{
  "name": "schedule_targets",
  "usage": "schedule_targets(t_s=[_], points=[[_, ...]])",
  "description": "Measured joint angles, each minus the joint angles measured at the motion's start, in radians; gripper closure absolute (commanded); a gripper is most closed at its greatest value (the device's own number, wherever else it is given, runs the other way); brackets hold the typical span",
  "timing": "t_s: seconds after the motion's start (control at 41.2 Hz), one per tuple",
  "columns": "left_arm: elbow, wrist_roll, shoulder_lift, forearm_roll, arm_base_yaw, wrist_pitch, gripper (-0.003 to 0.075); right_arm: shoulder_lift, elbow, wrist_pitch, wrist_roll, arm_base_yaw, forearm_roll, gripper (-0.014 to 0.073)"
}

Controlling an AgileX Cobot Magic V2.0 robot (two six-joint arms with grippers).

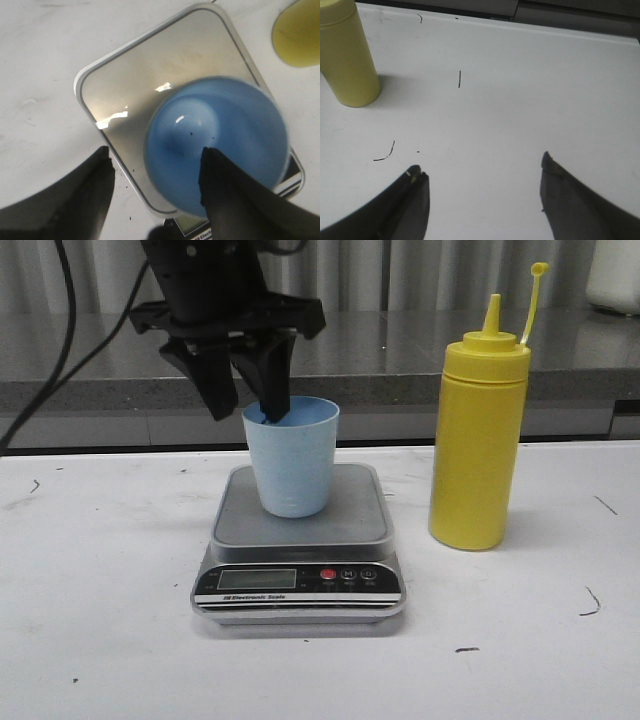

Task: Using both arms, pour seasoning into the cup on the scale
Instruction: 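Open the left gripper and raise it away from the cup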

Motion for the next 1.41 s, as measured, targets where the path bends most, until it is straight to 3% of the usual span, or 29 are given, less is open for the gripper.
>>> schedule_targets(t_s=[0.145,0.461,0.824,1.164,1.406], points=[[0.076,0.000,-0.155,0.021,0.000,-0.022,0.0331,0.000,0.000,0.000,0.000,0.000,0.000,0.0096],[0.417,0.000,-0.580,0.084,0.000,-0.167,0.0331,0.000,0.000,0.000,0.000,0.000,0.000,0.0096],[0.710,-0.051,-0.984,0.104,0.000,-0.176,0.0331,0.000,0.000,0.000,0.000,0.000,0.000,0.0096],[0.869,-0.054,-1.285,0.105,0.000,-0.161,0.0331,0.000,0.000,0.001,0.000,0.000,0.000,0.0096],[0.892,-0.054,-1.327,0.106,0.000,-0.158,0.0331,0.000,0.000,0.001,0.000,0.000,0.000,0.0096]])
